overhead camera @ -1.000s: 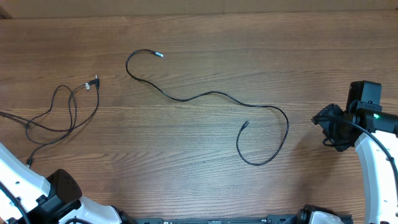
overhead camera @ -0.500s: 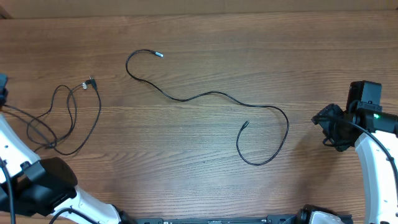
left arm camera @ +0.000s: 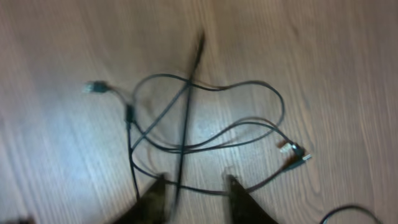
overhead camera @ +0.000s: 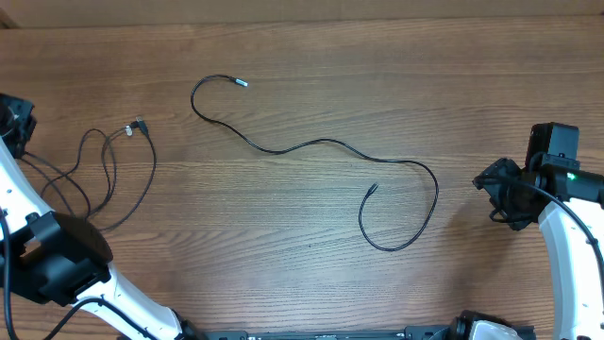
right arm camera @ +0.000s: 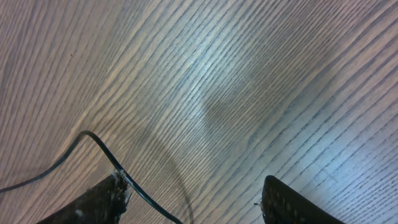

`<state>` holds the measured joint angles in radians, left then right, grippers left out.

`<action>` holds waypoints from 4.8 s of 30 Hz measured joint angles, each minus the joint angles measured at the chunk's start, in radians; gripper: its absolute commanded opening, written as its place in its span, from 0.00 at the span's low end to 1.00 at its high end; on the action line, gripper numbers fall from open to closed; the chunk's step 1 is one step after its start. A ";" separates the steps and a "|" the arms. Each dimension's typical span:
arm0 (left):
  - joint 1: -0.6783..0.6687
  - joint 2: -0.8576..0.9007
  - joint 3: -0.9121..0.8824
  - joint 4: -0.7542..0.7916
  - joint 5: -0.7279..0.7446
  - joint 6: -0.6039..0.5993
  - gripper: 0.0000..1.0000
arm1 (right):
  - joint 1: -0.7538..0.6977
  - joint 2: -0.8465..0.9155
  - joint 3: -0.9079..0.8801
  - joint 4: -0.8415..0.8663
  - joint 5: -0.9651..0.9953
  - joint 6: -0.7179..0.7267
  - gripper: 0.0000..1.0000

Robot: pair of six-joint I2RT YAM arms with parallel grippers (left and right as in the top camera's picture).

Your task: Untangle cables

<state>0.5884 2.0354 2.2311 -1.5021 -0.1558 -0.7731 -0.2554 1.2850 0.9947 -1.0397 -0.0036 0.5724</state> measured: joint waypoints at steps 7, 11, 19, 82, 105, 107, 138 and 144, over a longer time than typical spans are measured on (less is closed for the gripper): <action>-0.047 0.009 -0.001 0.023 0.080 0.072 0.60 | 0.000 0.000 0.000 0.000 -0.008 0.000 0.68; -0.142 0.009 -0.001 0.035 0.097 0.125 0.63 | 0.000 0.000 0.000 0.000 -0.016 0.000 0.68; -0.376 0.009 -0.001 0.038 0.105 0.187 0.81 | 0.000 0.000 0.000 0.000 -0.018 0.000 0.68; -1.126 0.216 -0.497 0.808 0.258 0.863 0.94 | 0.000 0.000 0.000 -0.003 -0.018 0.000 0.69; -1.139 0.217 -0.497 0.838 0.273 0.912 0.91 | 0.000 0.000 0.000 -0.008 -0.018 0.000 0.69; -1.139 0.223 -0.497 0.839 0.273 0.912 0.91 | 0.000 0.000 0.000 -0.008 -0.018 0.000 0.68; -1.133 0.203 -0.495 0.758 0.261 0.898 0.04 | 0.000 0.000 0.000 -0.008 -0.018 0.000 0.69; -1.075 0.050 -0.487 0.753 0.270 0.773 0.04 | 0.000 0.000 0.000 -0.008 -0.018 0.000 0.68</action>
<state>-0.4866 2.0853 1.7439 -0.7486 0.1139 -0.0002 -0.2554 1.2850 0.9947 -1.0477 -0.0219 0.5720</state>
